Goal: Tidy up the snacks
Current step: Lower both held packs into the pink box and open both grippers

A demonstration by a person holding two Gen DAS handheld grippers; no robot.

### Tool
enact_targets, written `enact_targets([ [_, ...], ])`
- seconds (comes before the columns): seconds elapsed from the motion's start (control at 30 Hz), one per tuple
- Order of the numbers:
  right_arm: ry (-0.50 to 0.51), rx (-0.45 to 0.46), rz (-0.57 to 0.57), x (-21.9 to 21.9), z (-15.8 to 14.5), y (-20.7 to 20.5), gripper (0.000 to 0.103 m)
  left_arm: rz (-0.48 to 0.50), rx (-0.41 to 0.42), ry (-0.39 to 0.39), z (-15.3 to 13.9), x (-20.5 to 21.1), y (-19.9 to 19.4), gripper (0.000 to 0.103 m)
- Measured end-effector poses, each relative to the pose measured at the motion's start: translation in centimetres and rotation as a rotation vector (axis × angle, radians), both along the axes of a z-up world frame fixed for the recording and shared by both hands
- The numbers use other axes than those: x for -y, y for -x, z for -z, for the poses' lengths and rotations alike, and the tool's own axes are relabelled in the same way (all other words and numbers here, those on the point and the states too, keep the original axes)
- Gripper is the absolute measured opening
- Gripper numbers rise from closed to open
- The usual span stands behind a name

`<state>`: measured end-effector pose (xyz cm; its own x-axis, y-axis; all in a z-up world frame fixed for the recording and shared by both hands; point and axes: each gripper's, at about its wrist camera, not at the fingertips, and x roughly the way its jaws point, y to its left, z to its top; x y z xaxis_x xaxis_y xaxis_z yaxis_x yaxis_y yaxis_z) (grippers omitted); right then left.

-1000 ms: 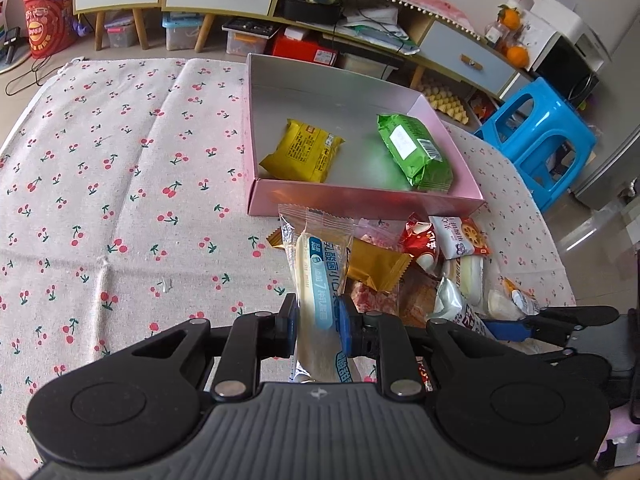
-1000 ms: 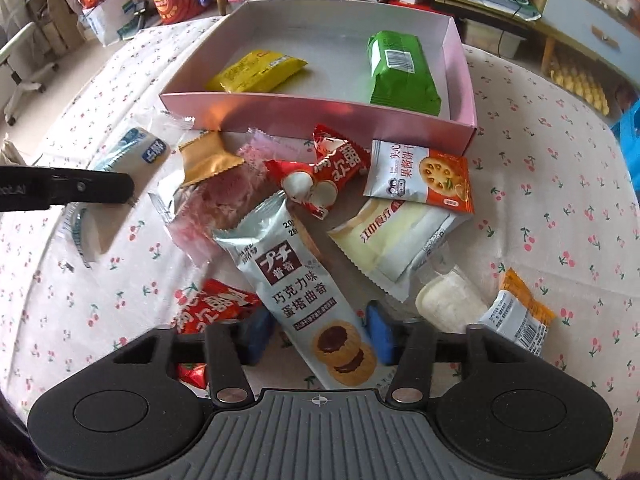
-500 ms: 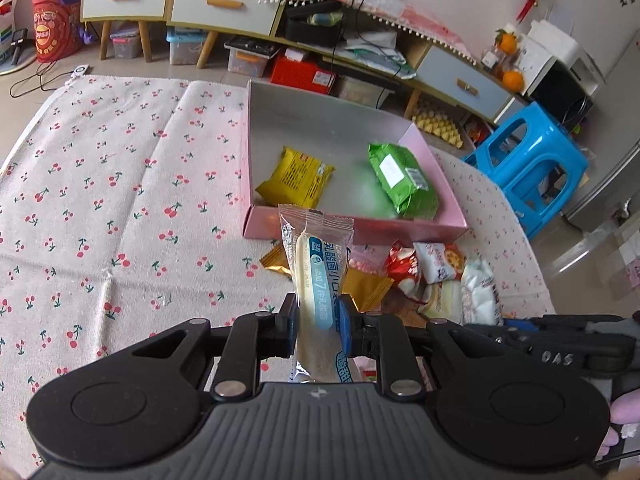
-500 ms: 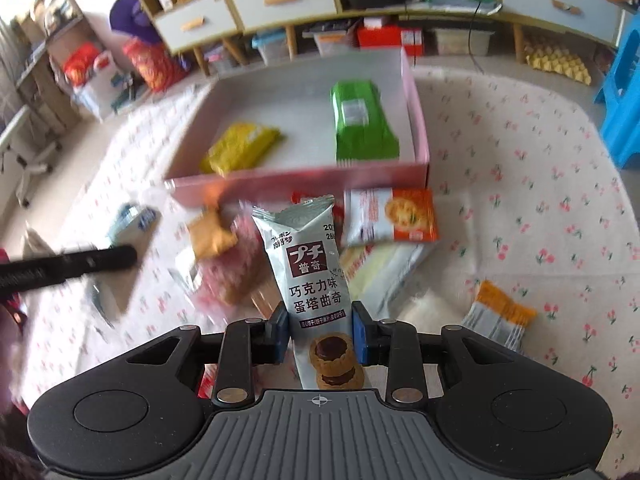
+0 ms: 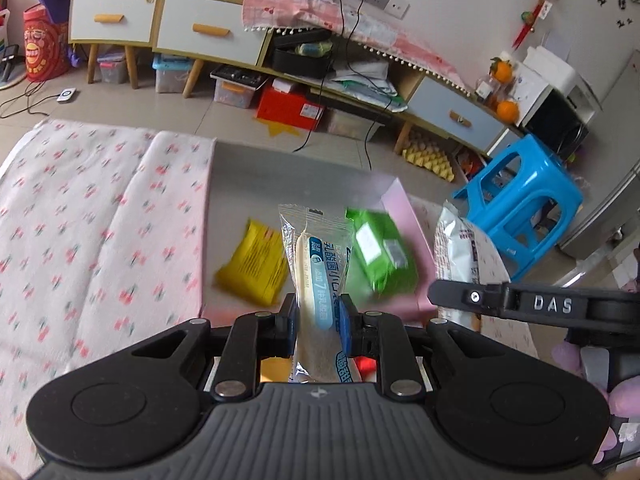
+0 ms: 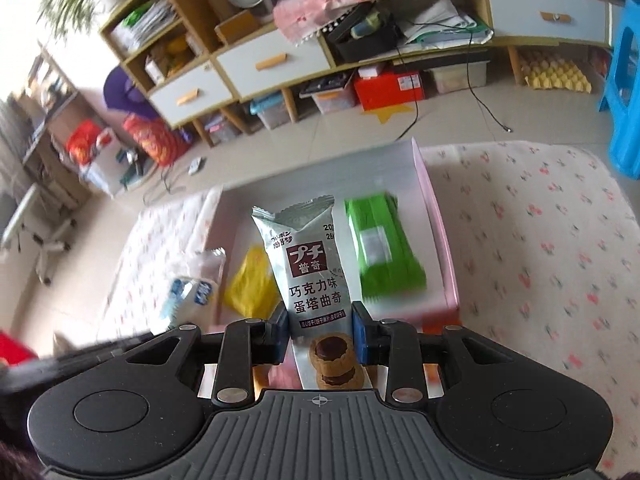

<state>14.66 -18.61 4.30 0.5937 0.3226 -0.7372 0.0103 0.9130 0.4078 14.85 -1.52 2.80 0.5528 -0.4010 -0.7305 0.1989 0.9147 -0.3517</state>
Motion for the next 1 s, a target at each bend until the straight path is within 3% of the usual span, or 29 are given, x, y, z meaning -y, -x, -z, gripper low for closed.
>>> enact_targets([
  [0.17, -0.106, -0.009, 0.026, 0.6, 1.3, -4.6, 0.031, 0.015, -0.014, 0.009, 2.0, 1.5, -3.8, 0.019],
  [0.43, -0.109, -0.075, 0.026, -0.5, 5.3, -9.9, 0.031, 0.018, -0.056, 0.015, 5.0, 2.0, -6.2, 0.019],
  [0.73, -0.021, -0.068, 0.028, -1.5, 6.3, -10.7, 0.031, 0.022, -0.012, -0.038, 4.9, 1.9, -6.3, 0.019],
  [1.0, 0.017, -0.056, 0.018, -1.8, 6.1, -10.9, 0.035, 0.030, 0.000, -0.024, 4.9, 1.9, -6.6, 0.019],
])
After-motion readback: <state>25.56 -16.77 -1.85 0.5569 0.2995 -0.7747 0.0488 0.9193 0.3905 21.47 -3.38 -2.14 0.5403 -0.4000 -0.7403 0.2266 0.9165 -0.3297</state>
